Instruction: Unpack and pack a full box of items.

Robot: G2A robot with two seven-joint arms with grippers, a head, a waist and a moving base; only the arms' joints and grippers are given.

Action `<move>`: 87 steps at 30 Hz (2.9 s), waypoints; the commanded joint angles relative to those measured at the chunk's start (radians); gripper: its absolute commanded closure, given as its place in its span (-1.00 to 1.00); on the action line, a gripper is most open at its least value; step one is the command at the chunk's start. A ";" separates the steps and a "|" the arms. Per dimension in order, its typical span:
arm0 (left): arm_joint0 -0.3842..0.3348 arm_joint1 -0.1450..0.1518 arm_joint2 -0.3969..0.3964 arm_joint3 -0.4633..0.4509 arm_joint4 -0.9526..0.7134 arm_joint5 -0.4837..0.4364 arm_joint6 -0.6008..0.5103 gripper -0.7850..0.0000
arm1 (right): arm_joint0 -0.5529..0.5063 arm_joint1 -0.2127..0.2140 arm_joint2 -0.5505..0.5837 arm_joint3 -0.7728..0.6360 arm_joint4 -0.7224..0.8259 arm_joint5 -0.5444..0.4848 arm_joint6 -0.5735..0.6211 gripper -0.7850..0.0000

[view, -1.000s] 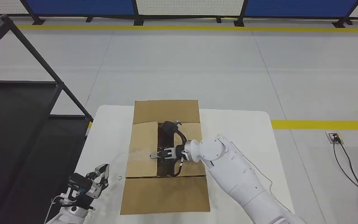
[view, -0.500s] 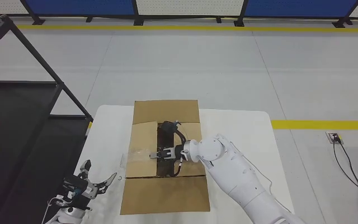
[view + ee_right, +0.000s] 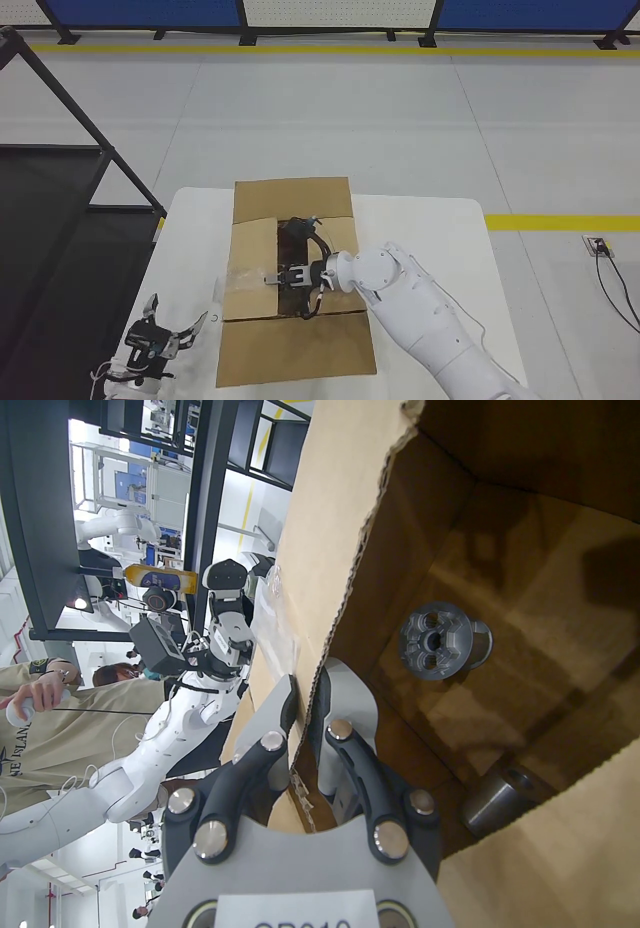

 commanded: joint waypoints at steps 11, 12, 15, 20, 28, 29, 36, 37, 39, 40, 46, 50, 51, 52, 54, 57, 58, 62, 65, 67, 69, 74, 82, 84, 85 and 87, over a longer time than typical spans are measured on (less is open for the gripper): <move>-0.103 -0.022 0.121 0.048 0.130 0.122 -0.019 0.51 | -0.005 0.000 -0.003 -0.018 -0.008 0.008 -0.001 1.00; -0.105 -0.024 0.122 0.051 0.128 0.130 -0.017 0.86 | -0.005 0.001 -0.002 -0.019 -0.008 0.009 -0.001 1.00; -0.107 -0.026 0.125 0.059 0.125 0.139 -0.010 1.00 | -0.009 0.003 0.001 -0.025 -0.013 0.014 -0.007 1.00; -0.103 -0.028 0.123 0.063 0.126 0.152 0.005 1.00 | -0.012 0.004 0.006 -0.029 -0.012 0.022 -0.012 1.00; -0.104 -0.032 0.124 0.066 0.134 0.162 0.009 1.00 | -0.014 0.006 0.014 -0.032 0.010 0.011 0.005 1.00; -0.105 -0.033 0.124 0.066 0.132 0.163 0.010 1.00 | -0.014 0.006 0.016 -0.031 0.013 0.008 0.008 1.00; -0.106 -0.037 0.120 0.067 0.119 0.181 0.017 1.00 | -0.017 0.010 0.029 -0.027 0.033 -0.005 0.013 0.80; -0.104 -0.038 0.118 0.068 0.116 0.183 0.018 1.00 | -0.018 0.010 0.031 -0.027 0.040 -0.009 0.015 0.76; -0.102 -0.039 0.115 0.069 0.111 0.188 0.019 1.00 | -0.020 0.011 0.036 -0.026 0.052 -0.020 0.021 0.79; -0.100 -0.039 0.113 0.069 0.110 0.188 0.021 1.00 | -0.020 0.012 0.039 -0.026 0.058 -0.024 0.024 0.79; -0.098 -0.042 0.106 0.073 0.100 0.196 0.024 1.00 | -0.017 0.013 0.044 -0.014 0.083 -0.040 0.036 0.83; -0.102 -0.044 0.103 0.080 0.096 0.202 0.021 1.00 | -0.012 0.012 0.043 0.000 0.090 -0.044 0.035 1.00; -0.103 -0.044 0.102 0.081 0.095 0.203 0.022 1.00 | -0.011 0.011 0.043 0.002 0.091 -0.046 0.035 1.00; -0.103 -0.045 0.100 0.083 0.094 0.204 0.022 1.00 | -0.010 0.011 0.042 0.005 0.091 -0.046 0.033 1.00; -0.105 -0.045 0.096 0.087 0.092 0.206 0.022 1.00 | -0.008 0.011 0.042 0.009 0.092 -0.046 0.034 1.00; -0.107 -0.046 0.088 0.094 0.088 0.209 0.020 1.00 | -0.006 0.011 0.042 0.012 0.094 -0.048 0.033 1.00; -0.108 -0.046 0.086 0.096 0.088 0.210 0.020 1.00 | -0.006 0.011 0.042 0.013 0.093 -0.047 0.033 1.00; -0.111 -0.047 0.078 0.113 0.098 0.225 0.020 1.00 | -0.003 0.012 0.041 0.016 0.090 -0.046 0.031 1.00; -0.114 -0.047 0.073 0.128 0.102 0.228 0.021 1.00 | -0.002 0.012 0.040 0.017 0.090 -0.047 0.030 1.00; -0.117 -0.048 0.071 0.138 0.104 0.231 0.021 1.00 | -0.001 0.012 0.039 0.018 0.089 -0.046 0.029 1.00; -0.120 -0.048 0.067 0.148 0.109 0.234 0.018 1.00 | -0.001 0.012 0.039 0.020 0.090 -0.045 0.030 1.00; -0.131 -0.050 0.063 0.163 0.105 0.242 0.020 1.00 | 0.002 0.012 0.037 0.021 0.089 -0.045 0.032 1.00; -0.131 -0.054 0.062 0.157 0.104 0.242 0.021 0.21 | 0.004 0.012 0.031 0.018 0.086 -0.044 0.035 1.00; -0.131 -0.054 0.062 0.157 0.105 0.243 0.020 0.01 | 0.005 0.011 0.030 0.019 0.088 -0.042 0.036 1.00; -0.131 -0.055 0.062 0.158 0.105 0.244 0.019 -0.07 | 0.005 0.011 0.028 0.019 0.087 -0.042 0.037 1.00; -0.132 -0.056 0.062 0.162 0.105 0.246 0.016 -0.11 | 0.006 0.011 0.027 0.021 0.088 -0.042 0.036 1.00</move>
